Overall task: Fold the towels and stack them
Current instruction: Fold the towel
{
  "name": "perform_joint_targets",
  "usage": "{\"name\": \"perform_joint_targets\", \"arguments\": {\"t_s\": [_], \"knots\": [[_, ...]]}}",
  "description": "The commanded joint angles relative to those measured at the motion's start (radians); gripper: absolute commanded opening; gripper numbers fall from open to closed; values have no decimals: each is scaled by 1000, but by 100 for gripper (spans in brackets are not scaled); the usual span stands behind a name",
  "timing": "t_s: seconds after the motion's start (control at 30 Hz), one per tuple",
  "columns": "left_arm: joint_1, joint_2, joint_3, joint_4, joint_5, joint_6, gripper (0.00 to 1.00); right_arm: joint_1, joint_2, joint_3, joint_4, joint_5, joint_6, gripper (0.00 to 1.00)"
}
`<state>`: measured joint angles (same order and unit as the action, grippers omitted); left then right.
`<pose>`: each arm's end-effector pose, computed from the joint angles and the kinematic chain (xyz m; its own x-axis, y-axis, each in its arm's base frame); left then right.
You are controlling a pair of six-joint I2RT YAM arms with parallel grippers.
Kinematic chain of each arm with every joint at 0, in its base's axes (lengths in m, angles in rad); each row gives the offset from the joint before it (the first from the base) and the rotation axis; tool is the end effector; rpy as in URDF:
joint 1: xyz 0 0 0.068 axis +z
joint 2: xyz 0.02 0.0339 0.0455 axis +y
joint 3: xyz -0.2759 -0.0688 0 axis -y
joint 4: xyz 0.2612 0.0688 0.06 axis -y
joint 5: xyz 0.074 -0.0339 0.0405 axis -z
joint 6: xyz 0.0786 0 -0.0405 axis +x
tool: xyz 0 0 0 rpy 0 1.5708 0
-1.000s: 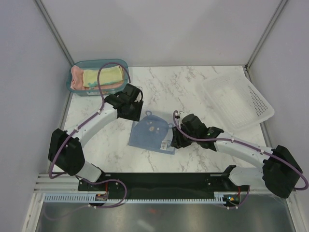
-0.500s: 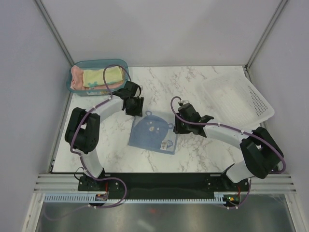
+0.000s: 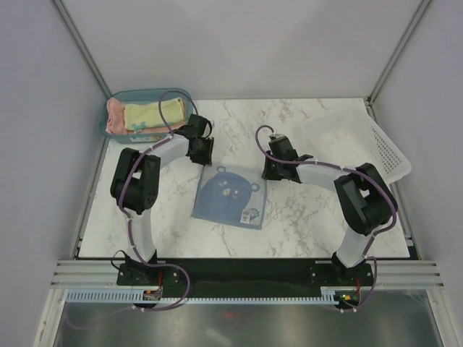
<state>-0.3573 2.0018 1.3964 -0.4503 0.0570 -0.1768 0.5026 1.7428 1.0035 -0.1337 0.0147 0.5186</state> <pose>0.4287 -0.1648 0.1322 -0.8686 0.1368 -0.4762 0.2262 0.9646 -0.1354 0.3500 0.1910 0.1368 -0.8178 0.1160 -0.5636 -0.0783 0.9479 0.3087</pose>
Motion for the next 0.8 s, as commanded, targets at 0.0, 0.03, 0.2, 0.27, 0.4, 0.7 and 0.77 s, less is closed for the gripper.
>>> {"name": "perform_joint_targets", "arguments": {"t_s": [0.0,0.03,0.2,0.27,0.4,0.7,0.77], "knots": [[14,18,59,21,-23,42,36,-16,55,47,52,13,-19,22],[15,28,65,21,-23,46,36,-25,72,47,57,19,-23,21],[26,66,85,21,-34,51,36,-39,116,56,97,4,-49,18],[27,75,87,21,-34,54,36,-39,138,58,111,7,-57,22],[27,74,81,21,-16,48,36,-39,129,49,124,63,-61,25],[21,-14,-42,12,7,-168,37,-76,138,155,60,156,-143,26],[18,-38,-72,9,17,-187,37,-88,139,167,51,122,-158,26]]}}
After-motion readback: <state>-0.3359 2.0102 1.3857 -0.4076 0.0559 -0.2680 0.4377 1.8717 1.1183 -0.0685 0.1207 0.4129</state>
